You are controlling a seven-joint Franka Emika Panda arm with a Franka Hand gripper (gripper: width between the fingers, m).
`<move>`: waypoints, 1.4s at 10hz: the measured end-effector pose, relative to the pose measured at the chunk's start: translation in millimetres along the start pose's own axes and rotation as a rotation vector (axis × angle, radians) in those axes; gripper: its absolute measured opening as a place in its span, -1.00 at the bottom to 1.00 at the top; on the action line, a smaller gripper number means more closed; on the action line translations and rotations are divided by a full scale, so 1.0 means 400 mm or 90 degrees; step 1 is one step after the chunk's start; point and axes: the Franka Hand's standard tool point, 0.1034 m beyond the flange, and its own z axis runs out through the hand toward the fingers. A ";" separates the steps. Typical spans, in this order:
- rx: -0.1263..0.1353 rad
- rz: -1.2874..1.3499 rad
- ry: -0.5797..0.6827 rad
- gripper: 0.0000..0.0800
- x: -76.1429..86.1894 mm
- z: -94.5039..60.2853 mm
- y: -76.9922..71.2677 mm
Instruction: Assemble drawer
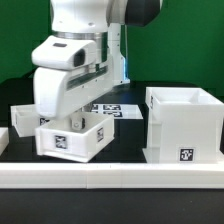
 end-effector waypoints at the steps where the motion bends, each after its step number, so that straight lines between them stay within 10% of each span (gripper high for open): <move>1: -0.001 -0.065 -0.006 -0.89 0.006 -0.001 -0.002; 14: -0.015 -0.266 -0.017 -0.89 0.045 0.062 -0.029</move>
Offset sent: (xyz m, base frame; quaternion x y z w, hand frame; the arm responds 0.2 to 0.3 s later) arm 0.0000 0.0000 0.0000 0.0000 0.0000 -0.1938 0.9810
